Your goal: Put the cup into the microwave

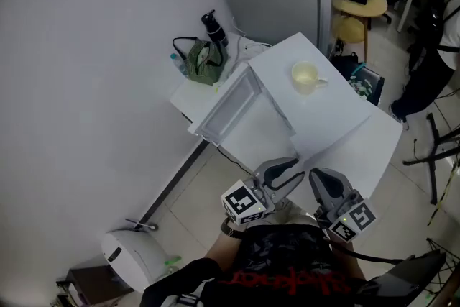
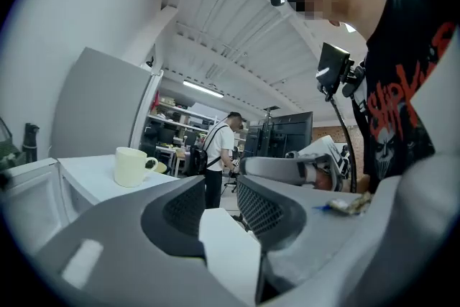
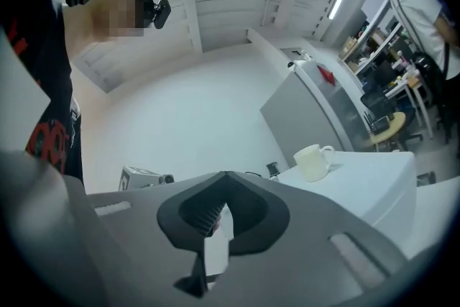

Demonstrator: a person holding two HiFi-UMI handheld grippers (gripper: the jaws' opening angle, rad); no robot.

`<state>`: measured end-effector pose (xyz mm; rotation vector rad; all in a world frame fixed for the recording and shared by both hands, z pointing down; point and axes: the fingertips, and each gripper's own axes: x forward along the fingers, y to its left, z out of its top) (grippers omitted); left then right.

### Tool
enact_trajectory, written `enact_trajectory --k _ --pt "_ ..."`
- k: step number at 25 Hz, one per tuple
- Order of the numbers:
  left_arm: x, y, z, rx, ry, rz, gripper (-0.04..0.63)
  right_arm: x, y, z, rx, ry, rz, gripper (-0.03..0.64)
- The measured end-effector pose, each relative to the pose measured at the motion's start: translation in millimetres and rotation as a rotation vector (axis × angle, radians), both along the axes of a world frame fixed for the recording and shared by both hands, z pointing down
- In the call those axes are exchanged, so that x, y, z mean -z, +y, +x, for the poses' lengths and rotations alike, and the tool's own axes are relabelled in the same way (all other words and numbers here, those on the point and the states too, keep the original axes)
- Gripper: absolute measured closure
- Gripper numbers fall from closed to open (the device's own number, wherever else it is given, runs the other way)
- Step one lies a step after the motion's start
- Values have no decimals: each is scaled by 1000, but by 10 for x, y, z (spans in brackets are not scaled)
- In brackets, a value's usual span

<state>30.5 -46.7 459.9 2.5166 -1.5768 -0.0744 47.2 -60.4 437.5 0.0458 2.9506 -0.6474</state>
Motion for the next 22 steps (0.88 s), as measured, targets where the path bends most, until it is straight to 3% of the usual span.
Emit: enact_trajectory --k 5,9,13,18,22 --pt "-108 -412 -703 -82 21 -24 459 -129 -364 -335 -149 66 17 617" --pt "-168 -724 -1193 -144 6 -62 479 -53 -610 -524 -342 89 6 617" --pt "-258 -1050 -1706 -114 -30 -83 477 9 -673 -753 -437 113 26 617" --pt "-506 -1396 -1942 -158 -119 -88 294 -1 -742 -760 -526 142 30 617" --pt "-602 -1625 -2040 -166 -101 -110 270 12 -781 -694 -582 159 42 617"
